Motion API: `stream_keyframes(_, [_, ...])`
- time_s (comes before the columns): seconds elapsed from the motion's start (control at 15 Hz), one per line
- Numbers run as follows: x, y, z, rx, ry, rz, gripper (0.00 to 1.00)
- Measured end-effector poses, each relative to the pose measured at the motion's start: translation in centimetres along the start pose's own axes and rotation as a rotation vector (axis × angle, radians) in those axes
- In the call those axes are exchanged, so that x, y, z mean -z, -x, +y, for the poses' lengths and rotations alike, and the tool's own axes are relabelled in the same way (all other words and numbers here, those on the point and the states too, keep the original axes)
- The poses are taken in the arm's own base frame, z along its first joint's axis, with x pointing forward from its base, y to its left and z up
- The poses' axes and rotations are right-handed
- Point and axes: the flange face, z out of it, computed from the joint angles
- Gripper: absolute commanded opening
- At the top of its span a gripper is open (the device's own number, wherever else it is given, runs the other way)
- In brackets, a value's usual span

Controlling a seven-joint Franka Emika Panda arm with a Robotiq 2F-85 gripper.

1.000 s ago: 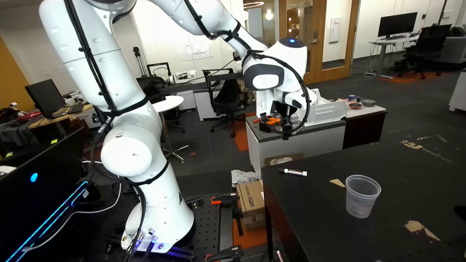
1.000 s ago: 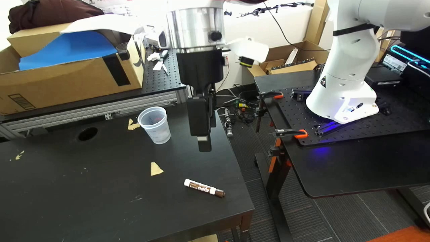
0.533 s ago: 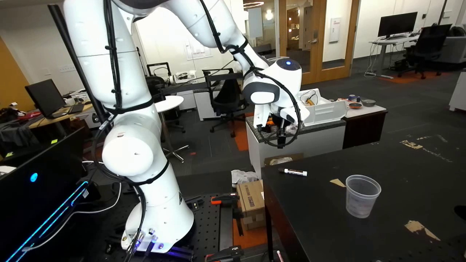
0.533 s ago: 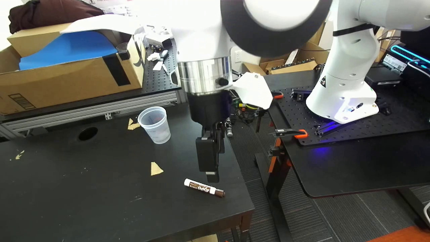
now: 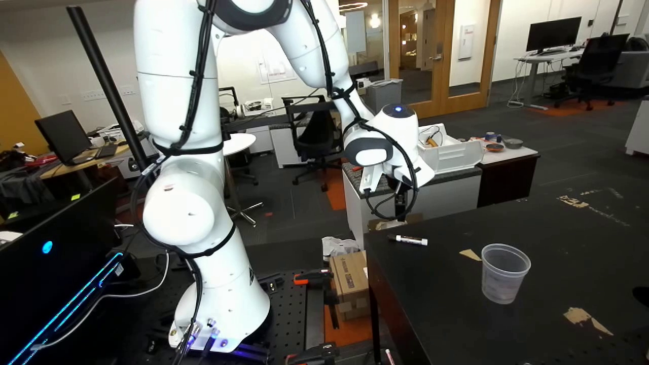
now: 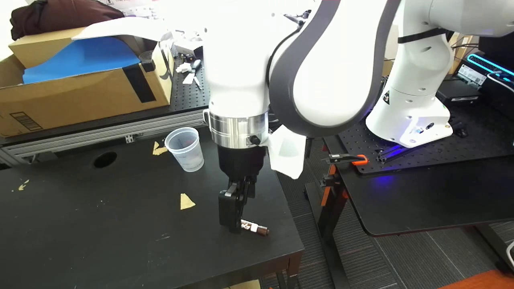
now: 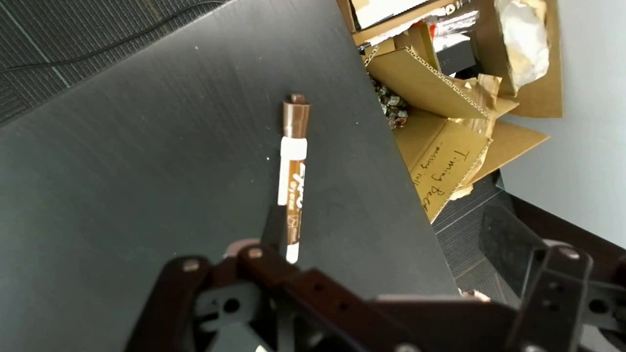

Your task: Pick up the pen from the table and slightly move it to the right.

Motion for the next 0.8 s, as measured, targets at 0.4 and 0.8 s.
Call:
stream_keyframes(0.4, [-0.9,-1.4,-0.3,-0.094,0.053,0.029,1.00])
stream_keyframes(0.8, [-0.6,-3.9,-1.1,-0.139,0.084,0.078,1.00])
